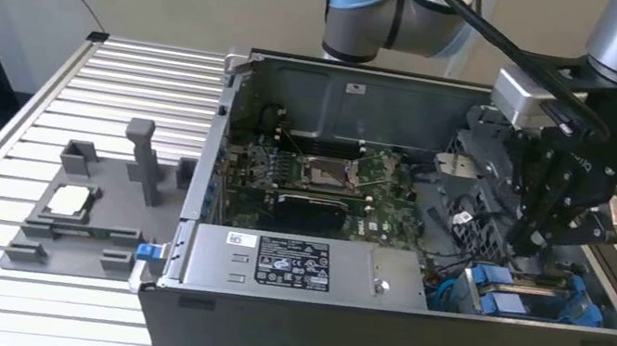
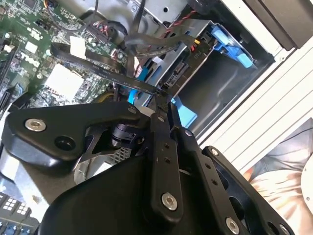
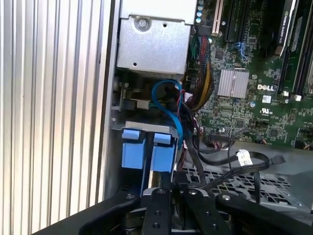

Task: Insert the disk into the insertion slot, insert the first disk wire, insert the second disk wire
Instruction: 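Insert the second disk wire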

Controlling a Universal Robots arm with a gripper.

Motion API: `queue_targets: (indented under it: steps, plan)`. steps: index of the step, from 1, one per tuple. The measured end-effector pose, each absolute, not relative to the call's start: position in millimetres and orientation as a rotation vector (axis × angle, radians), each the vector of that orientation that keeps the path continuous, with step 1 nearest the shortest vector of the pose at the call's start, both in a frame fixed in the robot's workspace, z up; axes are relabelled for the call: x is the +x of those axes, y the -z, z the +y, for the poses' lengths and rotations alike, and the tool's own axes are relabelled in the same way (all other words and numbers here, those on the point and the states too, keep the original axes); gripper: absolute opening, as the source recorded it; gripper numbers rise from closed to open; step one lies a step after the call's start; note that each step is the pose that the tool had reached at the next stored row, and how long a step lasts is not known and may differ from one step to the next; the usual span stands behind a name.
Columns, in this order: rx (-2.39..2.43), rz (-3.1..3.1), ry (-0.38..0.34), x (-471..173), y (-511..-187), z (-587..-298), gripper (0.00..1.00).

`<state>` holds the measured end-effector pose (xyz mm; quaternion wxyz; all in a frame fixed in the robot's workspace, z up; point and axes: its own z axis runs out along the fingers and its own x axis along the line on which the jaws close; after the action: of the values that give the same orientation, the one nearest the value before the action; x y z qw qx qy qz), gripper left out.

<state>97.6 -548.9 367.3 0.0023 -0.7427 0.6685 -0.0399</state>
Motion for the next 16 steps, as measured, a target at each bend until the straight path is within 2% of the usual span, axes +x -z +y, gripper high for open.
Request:
queue_targets:
  steps: [6, 11, 16]
  plan:
    - [-2.333, 2.100, 0.087, 103.1, -366.7, -556.4, 0.16]
    - [-2.290, 2.065, 0.000, 104.1, -366.6, -558.8, 0.16]
    - [-2.291, 2.069, -0.018, 107.1, -366.5, -562.1, 0.16]
